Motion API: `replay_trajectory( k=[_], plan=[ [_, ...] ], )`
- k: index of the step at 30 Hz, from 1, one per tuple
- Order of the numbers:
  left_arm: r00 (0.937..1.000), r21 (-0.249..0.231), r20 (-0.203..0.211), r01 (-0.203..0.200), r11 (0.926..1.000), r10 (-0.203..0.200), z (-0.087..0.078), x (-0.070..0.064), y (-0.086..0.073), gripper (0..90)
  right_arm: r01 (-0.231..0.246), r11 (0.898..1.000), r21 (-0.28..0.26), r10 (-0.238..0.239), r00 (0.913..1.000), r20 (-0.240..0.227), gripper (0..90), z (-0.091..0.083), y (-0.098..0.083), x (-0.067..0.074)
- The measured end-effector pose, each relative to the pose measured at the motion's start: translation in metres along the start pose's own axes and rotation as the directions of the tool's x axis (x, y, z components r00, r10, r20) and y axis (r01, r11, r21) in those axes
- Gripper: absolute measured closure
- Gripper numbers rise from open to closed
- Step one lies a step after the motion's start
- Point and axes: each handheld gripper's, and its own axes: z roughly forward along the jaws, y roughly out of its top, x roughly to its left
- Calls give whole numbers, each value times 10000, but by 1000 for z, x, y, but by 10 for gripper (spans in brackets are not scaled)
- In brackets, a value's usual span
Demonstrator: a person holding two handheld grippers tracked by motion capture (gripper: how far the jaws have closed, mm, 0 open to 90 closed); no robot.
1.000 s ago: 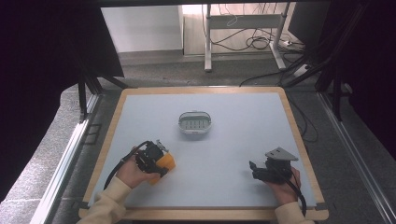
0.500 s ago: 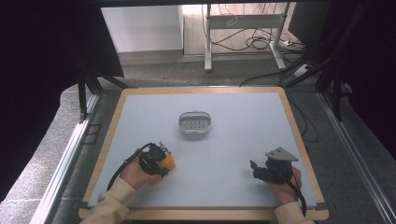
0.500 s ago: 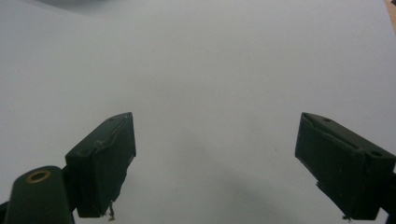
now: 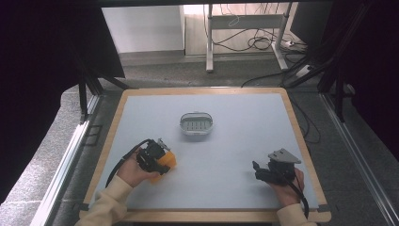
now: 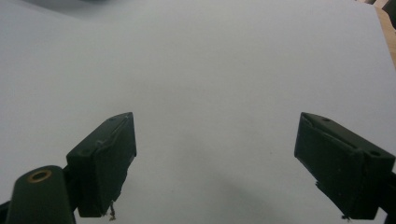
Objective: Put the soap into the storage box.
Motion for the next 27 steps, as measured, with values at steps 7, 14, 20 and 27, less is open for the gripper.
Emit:
replay_trajectory(
  k=[7, 14, 20, 27],
  plan=[
    [9996, -281, -9, -298, 9992, 298, -13, -2, 6, 619, -21, 10000, 20, 21, 10000, -16, 131, 0, 0, 0],
    [9992, -650, -81, -391, 9971, 386, -24, -2, 10, 619, -8, 10000, 43, 8, 10000, -32, 131, 0, -1, 0],
    [9986, -872, -109, -534, 9948, 526, -31, -3, 13, 619, 8, 10000, 81, -8, 10000, -37, 133, 1, -1, 0],
    [9982, -922, -22, -602, 9939, 602, -36, -1, 16, 619, 15, 10000, 83, -15, 10000, -40, 133, 1, -1, 0]
  ],
)
